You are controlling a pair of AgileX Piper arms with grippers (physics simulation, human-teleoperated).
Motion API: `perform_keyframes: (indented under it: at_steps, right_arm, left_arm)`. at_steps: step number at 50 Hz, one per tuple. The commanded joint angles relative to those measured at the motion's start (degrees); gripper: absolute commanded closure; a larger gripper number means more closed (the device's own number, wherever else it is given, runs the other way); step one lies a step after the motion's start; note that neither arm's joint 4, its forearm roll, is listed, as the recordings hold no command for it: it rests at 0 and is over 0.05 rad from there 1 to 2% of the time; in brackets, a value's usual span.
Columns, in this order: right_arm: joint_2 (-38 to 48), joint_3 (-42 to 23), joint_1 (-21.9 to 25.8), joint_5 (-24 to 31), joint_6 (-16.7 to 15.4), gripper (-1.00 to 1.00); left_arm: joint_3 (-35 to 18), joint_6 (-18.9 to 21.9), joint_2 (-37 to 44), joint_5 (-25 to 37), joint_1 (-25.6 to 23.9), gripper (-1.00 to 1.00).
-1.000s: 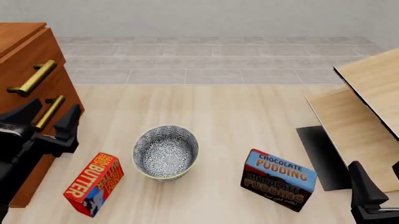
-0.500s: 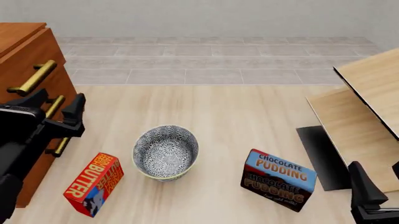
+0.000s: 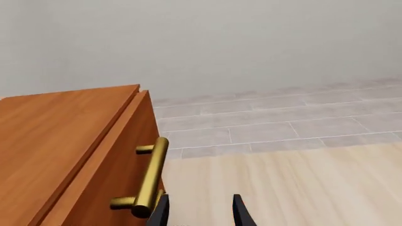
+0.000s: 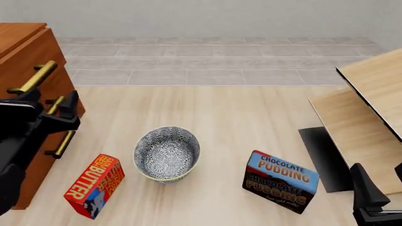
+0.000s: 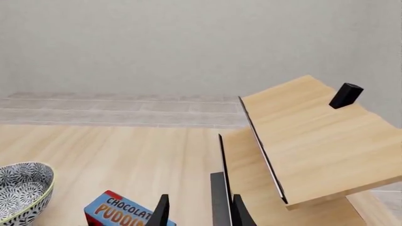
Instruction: Close the top drawer of the cabinet and put the bowl on top of it.
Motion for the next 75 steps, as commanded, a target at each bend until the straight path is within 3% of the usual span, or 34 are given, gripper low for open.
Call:
perform_keyframes:
  at_steps: [1, 29, 41, 62, 75]
  right_arm:
    - [-0.1, 0.0, -0.2, 0.1, 0.0, -1.00]
    - [-0.3, 0.0, -0.5, 0.1, 0.4, -1.00]
    - [-0.2, 0.0, -0.6, -0.1, 0.6, -1.00]
    - [-0.3, 0.0, -0.6, -0.1, 0.6, -1.00]
    - [-0.3, -0.2, -0.6, 0.0, 0.4, -1.00]
  left_arm:
    - [0.0, -0.3, 0.5, -0.6, 3.0, -1.00]
    - [-0.6, 0.5, 1.2, -1.3, 10.7, -1.00]
    - [-0.5, 0.3, 1.2, -3.0, 18.5, -1.00]
    - [0.3, 0.4, 0.7, -2.8, 19.2, -1.00]
    - [1.2, -1.7, -6.5, 4.4, 13.9, -1.00]
